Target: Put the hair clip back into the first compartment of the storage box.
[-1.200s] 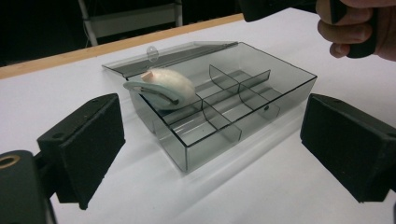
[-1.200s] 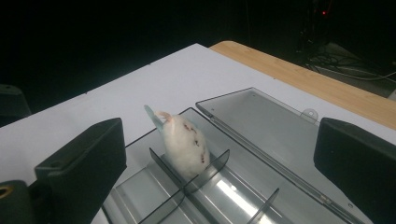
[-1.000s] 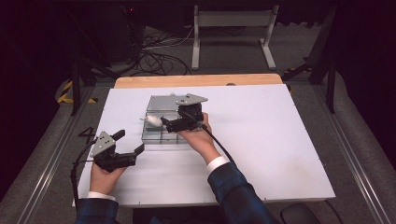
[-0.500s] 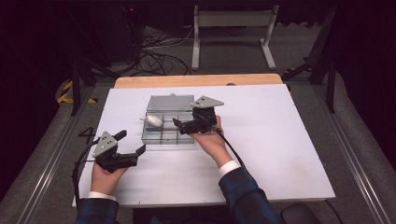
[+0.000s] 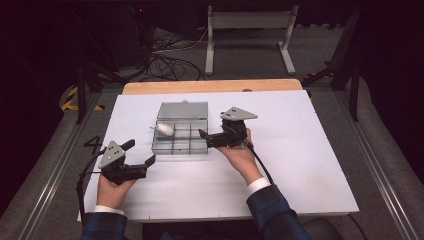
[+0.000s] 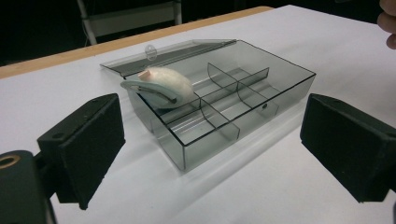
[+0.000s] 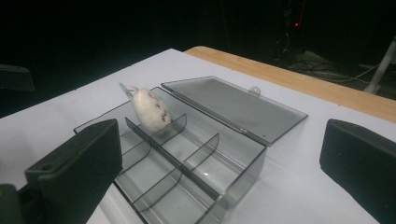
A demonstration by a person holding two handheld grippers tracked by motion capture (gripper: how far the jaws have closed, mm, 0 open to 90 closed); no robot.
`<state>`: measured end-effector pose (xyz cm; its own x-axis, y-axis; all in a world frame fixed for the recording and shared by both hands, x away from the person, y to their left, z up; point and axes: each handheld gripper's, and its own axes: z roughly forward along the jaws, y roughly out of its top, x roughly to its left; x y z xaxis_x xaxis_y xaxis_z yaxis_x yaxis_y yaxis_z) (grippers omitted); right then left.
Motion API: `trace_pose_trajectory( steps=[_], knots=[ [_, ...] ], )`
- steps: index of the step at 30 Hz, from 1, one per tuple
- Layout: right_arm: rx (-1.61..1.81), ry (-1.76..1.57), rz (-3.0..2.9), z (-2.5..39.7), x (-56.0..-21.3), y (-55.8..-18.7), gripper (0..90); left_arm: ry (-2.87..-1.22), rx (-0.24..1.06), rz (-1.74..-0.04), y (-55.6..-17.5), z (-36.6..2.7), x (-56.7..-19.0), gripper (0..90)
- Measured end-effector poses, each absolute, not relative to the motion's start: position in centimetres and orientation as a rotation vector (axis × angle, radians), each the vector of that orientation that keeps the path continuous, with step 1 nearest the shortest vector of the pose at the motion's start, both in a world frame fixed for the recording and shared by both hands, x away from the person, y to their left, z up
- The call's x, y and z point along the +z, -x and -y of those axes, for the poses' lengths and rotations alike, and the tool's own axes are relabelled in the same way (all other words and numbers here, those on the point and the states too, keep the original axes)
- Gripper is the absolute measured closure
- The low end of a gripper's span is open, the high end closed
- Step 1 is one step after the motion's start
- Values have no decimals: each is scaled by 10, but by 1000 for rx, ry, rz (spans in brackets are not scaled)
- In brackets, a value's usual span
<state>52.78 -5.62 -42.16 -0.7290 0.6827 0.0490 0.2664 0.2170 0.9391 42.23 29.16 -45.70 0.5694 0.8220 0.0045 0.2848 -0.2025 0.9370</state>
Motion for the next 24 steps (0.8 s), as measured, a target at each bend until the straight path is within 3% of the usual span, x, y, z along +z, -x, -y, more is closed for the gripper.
trace_pose_trajectory(
  steps=[24],
  knots=[
    [1522, -917, -2032, 112, -422, -519, 3, -1766, 647, -913, -422, -291, -457, 70]
  ],
)
